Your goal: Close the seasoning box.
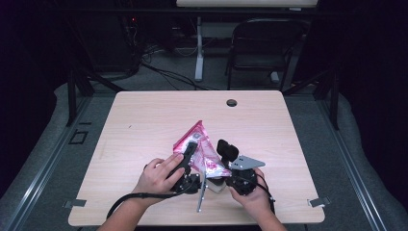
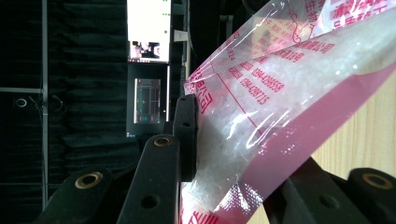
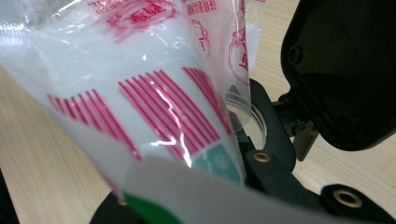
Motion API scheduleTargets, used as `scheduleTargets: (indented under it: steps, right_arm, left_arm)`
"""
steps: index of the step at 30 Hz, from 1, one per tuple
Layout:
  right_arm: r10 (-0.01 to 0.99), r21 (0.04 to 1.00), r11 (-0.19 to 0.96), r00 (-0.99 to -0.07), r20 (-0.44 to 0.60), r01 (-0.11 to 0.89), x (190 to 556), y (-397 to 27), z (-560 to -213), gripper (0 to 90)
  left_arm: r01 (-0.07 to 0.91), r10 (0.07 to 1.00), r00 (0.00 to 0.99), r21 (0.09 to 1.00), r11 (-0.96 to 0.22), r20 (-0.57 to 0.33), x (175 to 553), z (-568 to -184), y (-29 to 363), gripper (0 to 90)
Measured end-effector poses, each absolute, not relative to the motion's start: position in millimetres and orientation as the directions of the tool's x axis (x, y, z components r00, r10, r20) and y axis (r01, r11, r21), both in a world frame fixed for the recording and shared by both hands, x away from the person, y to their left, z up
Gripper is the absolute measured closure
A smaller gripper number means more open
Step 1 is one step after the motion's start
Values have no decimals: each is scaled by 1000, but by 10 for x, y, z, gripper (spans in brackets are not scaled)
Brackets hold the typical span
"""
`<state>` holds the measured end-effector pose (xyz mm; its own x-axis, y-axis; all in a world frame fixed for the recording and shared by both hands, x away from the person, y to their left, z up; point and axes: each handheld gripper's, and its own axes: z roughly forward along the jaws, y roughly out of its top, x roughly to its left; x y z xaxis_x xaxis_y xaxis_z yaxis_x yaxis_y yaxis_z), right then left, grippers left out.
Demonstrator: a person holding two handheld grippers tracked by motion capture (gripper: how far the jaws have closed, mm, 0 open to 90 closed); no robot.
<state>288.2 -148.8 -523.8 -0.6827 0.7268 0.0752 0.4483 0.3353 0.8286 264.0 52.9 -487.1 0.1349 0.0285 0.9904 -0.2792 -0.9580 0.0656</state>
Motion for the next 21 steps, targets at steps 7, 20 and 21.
scheduleTargets:
  steps: [7, 20, 21]
  right_arm:
    - [727, 829, 338, -683, 70, 445, 2882, -1496, -5227, 900]
    - [725, 836, 337, -685, 63, 434, 2870, -1476, -5208, 900]
    - [724, 836, 338, -687, 61, 431, 2869, -1478, -5206, 900]
  left_arm:
    - [-274, 40, 152, 81, -958, 988, 2645, -4861, 549, 750]
    - [-262, 73, 184, 121, -957, 980, 2703, -4883, 618, 747]
    - [-256, 77, 196, 127, -958, 978, 2704, -4883, 628, 746]
